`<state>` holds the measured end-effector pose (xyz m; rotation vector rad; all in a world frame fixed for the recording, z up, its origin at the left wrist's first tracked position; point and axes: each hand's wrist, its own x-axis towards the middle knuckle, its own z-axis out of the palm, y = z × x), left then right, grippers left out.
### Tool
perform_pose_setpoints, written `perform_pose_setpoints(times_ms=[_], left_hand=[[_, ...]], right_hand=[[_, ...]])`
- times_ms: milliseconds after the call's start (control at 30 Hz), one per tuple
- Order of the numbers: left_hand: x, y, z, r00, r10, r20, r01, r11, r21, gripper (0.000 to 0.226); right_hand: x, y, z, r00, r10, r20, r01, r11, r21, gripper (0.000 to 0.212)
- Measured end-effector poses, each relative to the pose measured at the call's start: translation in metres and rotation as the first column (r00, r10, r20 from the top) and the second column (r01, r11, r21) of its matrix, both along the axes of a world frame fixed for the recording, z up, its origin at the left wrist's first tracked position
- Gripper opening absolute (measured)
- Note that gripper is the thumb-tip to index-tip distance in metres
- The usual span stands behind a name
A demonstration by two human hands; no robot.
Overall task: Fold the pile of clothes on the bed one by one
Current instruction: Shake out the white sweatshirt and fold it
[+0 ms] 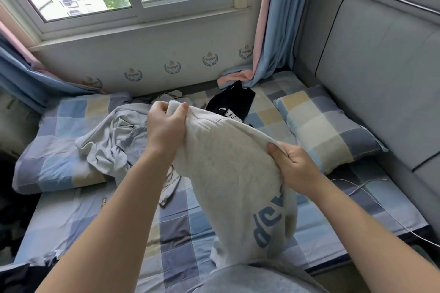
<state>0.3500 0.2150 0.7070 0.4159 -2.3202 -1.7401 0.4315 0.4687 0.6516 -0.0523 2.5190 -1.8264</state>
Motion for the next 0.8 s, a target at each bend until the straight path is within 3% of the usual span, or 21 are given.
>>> perform_pose_setpoints(times_ms=[67,167,300,367,433,500,633,800], left_hand=[[-0.001,0.001,-0.001,0.998,-0.011,-0.064,0.005,0.996,-0.094,0.021],[-0.002,0.001,-0.016,0.997,-0.08,-0.01,0.078,0.987,-0.138,0.028],[0.016,0.017,-0.038,0.969,-0.247,0.029,0.236,0.875,-0.424,0.053],[0.037,0.033,-0.044,0.847,-0.5,0.182,0.532,0.788,-0.309,0.058],[0.06,0.054,-0.053,0.634,-0.68,0.368,0.748,0.659,-0.072,0.071],[0.074,0.074,-0.069,0.561,-0.761,0.325,0.801,0.599,0.021,0.057],[0.073,0.091,-0.082,0.657,-0.746,0.106,0.754,0.653,-0.078,0.004],[0.059,0.067,-0.07,0.763,-0.645,-0.048,0.624,0.753,-0.209,0.033]], right_hand=[[-0.005,0.002,0.006,0.998,-0.003,-0.055,0.004,1.0,0.026,0.051],[-0.008,0.003,0.011,0.998,-0.02,-0.052,0.018,0.999,-0.045,0.079],[-0.016,0.0,0.022,0.991,-0.129,0.041,0.135,0.963,-0.235,0.048],[-0.022,-0.004,0.031,0.986,-0.156,0.063,0.168,0.937,-0.307,0.051],[-0.028,-0.007,0.037,0.985,-0.156,0.072,0.172,0.91,-0.376,0.059],[-0.029,-0.009,0.044,0.986,-0.126,0.106,0.16,0.88,-0.447,0.046],[-0.033,-0.001,0.053,0.983,-0.151,0.106,0.183,0.88,-0.439,0.041],[-0.037,0.031,0.052,0.957,-0.26,0.13,0.289,0.903,-0.318,0.038]])
